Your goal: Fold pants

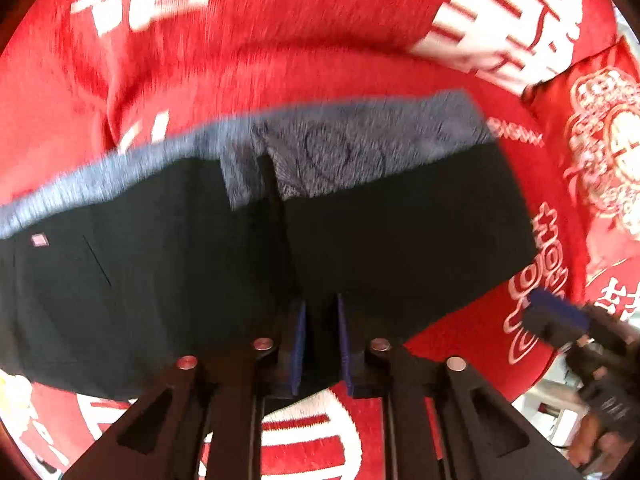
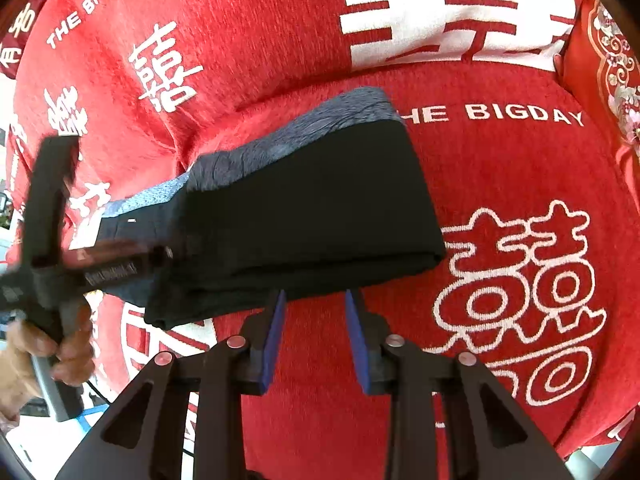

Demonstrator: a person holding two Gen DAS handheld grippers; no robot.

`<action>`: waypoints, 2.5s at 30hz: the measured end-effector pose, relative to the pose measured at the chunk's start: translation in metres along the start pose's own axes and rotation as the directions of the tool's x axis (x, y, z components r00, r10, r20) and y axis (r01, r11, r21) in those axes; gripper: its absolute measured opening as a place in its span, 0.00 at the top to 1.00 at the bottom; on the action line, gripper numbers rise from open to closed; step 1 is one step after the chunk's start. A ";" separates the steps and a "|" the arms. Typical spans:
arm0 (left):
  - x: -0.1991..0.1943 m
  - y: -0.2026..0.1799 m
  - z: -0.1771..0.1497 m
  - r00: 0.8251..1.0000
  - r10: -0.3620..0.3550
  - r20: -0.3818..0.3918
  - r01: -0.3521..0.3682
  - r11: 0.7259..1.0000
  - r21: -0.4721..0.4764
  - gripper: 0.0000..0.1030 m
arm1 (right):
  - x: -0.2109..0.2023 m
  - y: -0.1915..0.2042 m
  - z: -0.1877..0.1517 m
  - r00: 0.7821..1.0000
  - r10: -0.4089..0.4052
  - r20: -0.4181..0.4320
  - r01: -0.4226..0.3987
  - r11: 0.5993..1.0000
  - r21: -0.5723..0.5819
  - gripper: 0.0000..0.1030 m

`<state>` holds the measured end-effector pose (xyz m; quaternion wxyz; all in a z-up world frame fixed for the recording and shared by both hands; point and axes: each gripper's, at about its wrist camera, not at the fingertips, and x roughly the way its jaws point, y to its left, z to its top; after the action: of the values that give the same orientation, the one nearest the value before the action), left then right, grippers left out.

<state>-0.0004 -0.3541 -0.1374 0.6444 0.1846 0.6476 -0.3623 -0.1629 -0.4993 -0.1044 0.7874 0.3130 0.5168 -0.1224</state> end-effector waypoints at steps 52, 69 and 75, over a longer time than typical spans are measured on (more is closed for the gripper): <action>-0.005 -0.040 0.036 0.976 0.070 0.208 -0.072 0.997 0.003 0.43 | 0.014 -0.070 0.088 0.995 0.090 -0.038 -0.084 0.988 0.131 0.70; 0.008 0.034 -0.014 0.960 0.260 0.102 -0.227 0.941 -0.252 0.38 | 0.006 -0.036 0.062 0.997 0.060 -0.058 -0.059 0.998 0.017 0.70; -0.001 0.041 -0.040 0.942 0.334 0.040 -0.303 0.893 -0.333 0.38 | 0.019 0.012 0.063 0.991 0.080 -0.107 -0.092 0.988 -0.120 0.70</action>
<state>0.0005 -0.2984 -0.1496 0.7468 0.1630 0.6271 -0.1497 -0.1020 -0.5268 -0.1000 0.7826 0.2909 0.5490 -0.0395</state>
